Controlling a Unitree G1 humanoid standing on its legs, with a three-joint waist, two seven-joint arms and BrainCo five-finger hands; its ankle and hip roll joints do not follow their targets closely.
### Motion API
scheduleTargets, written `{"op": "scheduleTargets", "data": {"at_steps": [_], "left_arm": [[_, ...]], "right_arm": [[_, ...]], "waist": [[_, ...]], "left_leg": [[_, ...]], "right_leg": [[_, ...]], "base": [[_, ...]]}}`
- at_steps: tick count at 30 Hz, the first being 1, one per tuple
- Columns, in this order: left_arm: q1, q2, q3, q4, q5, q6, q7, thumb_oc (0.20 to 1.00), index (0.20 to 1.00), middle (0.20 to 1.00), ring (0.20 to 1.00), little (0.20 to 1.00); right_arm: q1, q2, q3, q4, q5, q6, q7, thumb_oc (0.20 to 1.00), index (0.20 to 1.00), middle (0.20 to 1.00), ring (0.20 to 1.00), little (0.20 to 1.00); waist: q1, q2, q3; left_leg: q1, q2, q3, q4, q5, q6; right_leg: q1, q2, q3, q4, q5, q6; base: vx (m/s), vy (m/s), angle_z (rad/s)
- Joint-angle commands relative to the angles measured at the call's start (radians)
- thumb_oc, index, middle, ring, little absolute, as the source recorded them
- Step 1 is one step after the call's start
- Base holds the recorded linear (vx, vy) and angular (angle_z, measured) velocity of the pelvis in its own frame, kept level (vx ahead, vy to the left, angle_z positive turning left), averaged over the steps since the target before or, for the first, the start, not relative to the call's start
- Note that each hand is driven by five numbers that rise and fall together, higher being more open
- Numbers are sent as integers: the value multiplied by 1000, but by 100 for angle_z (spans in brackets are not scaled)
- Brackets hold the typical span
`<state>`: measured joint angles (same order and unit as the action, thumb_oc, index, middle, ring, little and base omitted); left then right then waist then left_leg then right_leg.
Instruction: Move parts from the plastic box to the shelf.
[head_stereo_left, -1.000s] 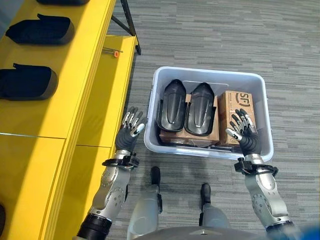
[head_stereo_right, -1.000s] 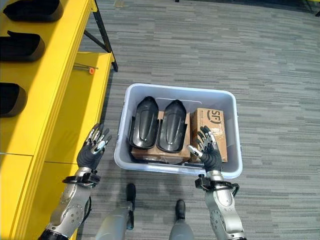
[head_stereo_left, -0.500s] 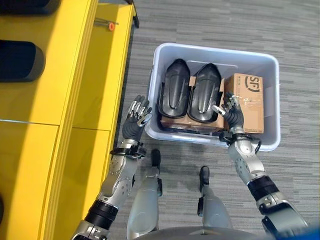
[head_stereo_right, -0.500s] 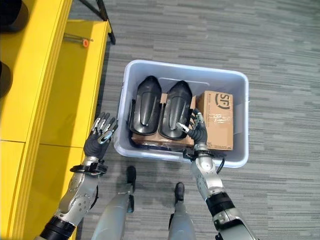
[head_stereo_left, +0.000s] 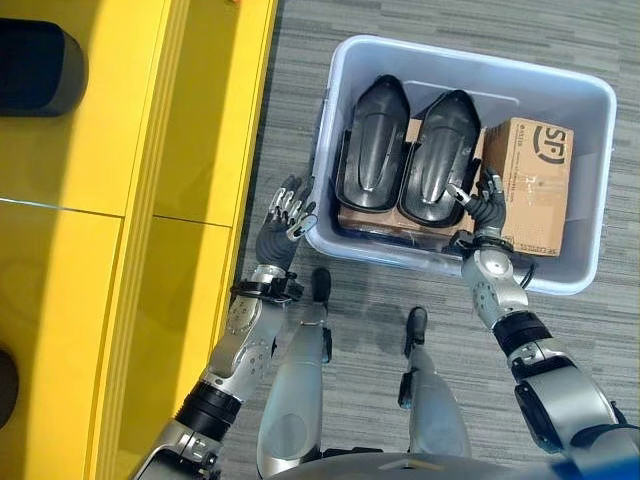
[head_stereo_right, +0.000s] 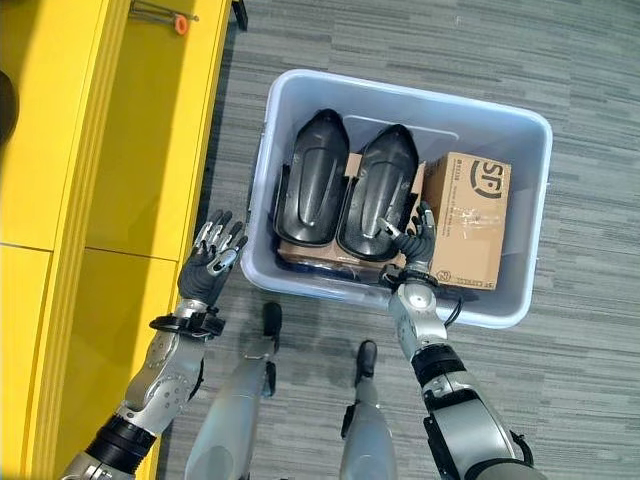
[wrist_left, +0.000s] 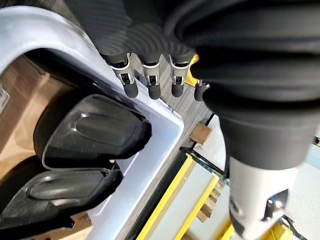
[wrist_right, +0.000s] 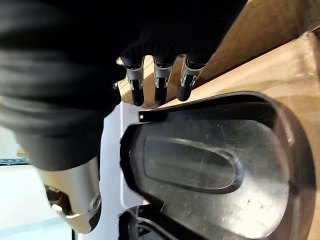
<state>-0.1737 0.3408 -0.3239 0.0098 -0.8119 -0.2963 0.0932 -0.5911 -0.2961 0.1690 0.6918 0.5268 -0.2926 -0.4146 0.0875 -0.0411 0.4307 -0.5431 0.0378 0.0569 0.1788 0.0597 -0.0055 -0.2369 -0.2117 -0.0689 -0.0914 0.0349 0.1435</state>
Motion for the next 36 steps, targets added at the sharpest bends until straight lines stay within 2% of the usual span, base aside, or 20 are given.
{"op": "scheduleTargets", "data": {"at_steps": [1, 11, 36], "left_arm": [[-1, 12, -12, -46, 11, -52, 2, 1000, 1000, 1000, 1000, 1000], [-11, 26, -31, -72, -1, -50, -3, 1000, 1000, 1000, 1000, 1000], [-46, 37, -82, -105, -10, -60, 8, 1000, 1000, 1000, 1000, 1000]], "right_arm": [[-9, -63, -33, -28, -7, -60, -36, 1000, 1000, 1000, 1000, 1000], [-27, -99, -41, 49, -6, -53, -47, 1000, 1000, 1000, 1000, 1000], [-244, -186, 1, 301, 18, -24, -59, 1000, 1000, 1000, 1000, 1000]], "waist": [[6, 3, -44], [5, 6, -24], [24, 52, 40]], "left_leg": [[-33, 66, -36, 30, 3, -53], [-63, 71, -42, 44, -2, -53], [-101, 58, -40, 41, -1, -51]], "right_leg": [[62, -89, -48, 48, 43, 45], [41, -82, -47, 53, 30, 40], [-8, -78, -41, 76, 12, 35]], "base": [[0, 0, 0], [0, 0, 0], [0, 0, 0]]}}
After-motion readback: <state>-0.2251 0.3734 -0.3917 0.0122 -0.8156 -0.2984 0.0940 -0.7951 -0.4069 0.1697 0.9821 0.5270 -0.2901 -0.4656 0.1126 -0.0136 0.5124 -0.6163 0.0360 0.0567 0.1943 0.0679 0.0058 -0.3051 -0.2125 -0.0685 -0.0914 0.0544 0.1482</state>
